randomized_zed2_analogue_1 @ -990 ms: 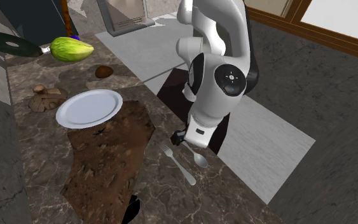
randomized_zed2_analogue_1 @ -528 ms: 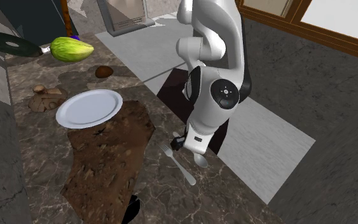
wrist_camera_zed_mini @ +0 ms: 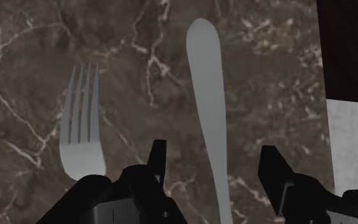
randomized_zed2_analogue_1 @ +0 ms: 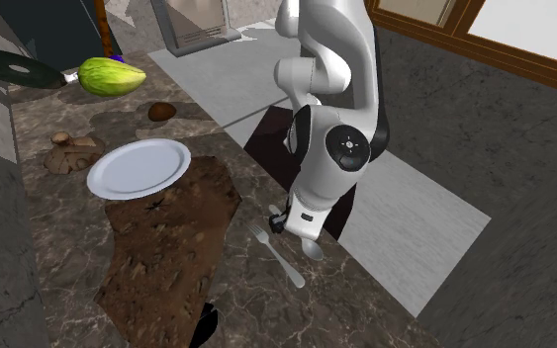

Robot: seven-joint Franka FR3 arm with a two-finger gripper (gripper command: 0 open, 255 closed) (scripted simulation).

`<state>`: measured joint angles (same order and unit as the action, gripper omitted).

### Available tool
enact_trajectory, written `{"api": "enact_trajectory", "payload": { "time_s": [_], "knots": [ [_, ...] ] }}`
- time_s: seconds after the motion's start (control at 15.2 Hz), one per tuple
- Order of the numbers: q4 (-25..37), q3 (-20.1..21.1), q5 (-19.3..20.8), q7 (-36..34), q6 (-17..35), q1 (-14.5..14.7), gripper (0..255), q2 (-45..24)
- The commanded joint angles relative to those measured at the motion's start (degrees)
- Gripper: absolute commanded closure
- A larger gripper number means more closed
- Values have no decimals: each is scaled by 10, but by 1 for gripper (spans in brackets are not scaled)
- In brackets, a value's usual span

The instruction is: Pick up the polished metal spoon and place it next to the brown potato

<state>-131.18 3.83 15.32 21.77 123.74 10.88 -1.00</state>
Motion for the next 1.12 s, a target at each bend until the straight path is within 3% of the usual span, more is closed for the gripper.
{"api": "enact_trajectory", "payload": {
  "time_s": [0.0,0.53,1.06],
  "knots": [
    [0,0,0,0,0,0,255,0],
    [0,0,0,0,0,0,255,0],
    [26,1,-12,17,-59,1,255,35]
  ]
}}
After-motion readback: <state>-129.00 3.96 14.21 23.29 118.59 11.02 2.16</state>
